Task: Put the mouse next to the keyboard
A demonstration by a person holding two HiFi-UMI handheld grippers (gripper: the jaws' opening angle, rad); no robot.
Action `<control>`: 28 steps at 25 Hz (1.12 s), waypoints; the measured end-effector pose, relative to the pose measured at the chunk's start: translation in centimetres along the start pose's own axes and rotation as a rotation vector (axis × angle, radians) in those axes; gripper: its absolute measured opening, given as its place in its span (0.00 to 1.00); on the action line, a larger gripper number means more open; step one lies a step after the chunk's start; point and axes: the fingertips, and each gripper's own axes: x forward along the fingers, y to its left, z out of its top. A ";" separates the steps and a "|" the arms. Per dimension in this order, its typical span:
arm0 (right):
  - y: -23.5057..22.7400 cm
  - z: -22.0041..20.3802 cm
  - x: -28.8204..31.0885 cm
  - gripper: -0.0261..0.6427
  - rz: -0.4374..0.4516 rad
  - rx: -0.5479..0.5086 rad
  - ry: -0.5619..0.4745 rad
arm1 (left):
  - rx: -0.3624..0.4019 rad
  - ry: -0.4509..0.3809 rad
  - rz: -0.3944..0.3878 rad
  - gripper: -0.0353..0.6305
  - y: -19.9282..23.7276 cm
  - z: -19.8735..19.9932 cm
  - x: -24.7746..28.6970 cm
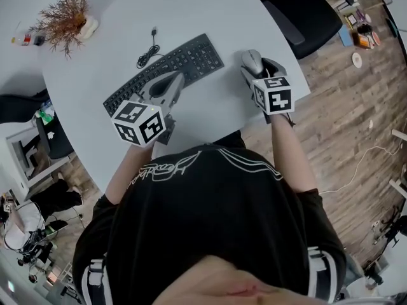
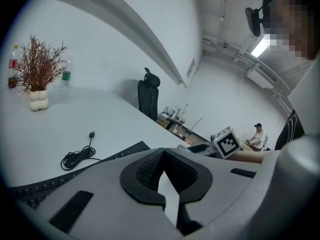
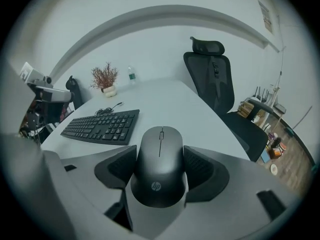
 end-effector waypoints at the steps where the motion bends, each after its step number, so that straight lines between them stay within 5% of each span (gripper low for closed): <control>1: 0.0 -0.4 0.3 0.43 -0.001 -0.002 0.010 | 0.001 0.002 0.005 0.06 0.2 -0.1 0.0; 28: 0.9 -2.5 2.1 0.44 0.017 -0.144 0.139 | -0.017 -0.010 0.088 0.06 -0.4 -1.2 -0.1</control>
